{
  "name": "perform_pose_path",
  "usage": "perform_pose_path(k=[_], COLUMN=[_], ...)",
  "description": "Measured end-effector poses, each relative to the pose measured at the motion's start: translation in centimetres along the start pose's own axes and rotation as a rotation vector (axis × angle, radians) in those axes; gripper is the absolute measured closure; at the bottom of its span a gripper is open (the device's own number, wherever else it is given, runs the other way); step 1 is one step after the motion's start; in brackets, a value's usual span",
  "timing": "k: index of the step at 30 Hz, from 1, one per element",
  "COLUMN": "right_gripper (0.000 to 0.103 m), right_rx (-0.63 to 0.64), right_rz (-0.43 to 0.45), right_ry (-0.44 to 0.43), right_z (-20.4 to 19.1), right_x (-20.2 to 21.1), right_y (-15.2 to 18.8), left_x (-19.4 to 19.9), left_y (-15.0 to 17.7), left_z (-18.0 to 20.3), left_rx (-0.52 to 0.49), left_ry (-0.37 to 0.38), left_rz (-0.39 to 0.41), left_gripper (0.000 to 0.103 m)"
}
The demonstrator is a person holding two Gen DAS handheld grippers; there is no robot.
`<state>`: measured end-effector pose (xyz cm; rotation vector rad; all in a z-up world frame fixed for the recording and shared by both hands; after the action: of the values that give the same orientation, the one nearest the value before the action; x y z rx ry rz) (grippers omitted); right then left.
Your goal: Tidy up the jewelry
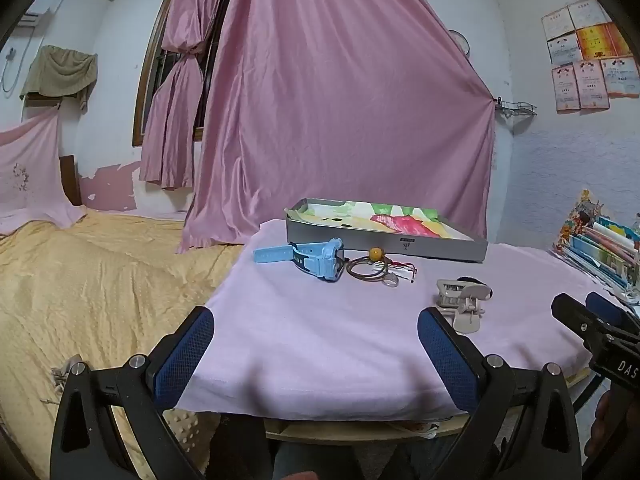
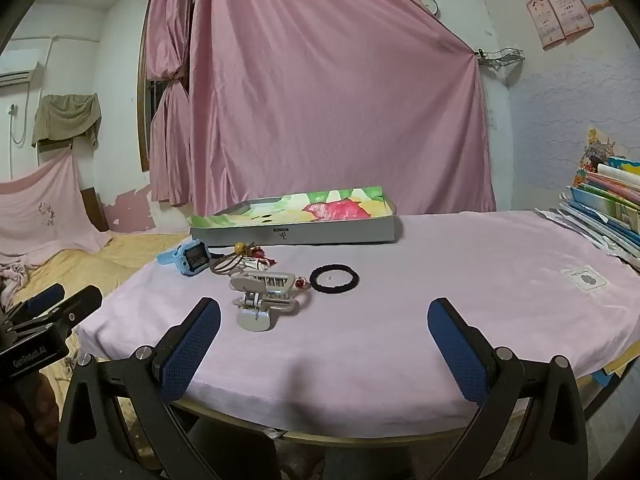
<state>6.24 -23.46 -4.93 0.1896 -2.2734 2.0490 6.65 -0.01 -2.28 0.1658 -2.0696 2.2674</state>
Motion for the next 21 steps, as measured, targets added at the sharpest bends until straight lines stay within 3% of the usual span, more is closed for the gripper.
perform_pose_path(k=[21], right_gripper=[0.001], right_rx=[-0.014], right_rz=[0.002], right_ry=[-0.002], right_z=[0.39], right_x=[-0.27], right_y=[0.37], left_x=[-0.09], left_y=[0.27], left_z=[0.55], left_rx=[-0.001], left_ry=[0.017], left_rz=[0.004], left_gripper=[0.001])
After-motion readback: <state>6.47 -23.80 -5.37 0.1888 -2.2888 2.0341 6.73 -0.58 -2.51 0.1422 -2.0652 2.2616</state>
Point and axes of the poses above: each gripper's, at about its wrist camera, not at the fingertips, and x roughly against the way its jaws point, z to its right, y to its underside, the point moved 7 cm from there along -x, roughly the way its jaws point, and after that the axes turned 12 degrees about z, right-handed, at the moved point
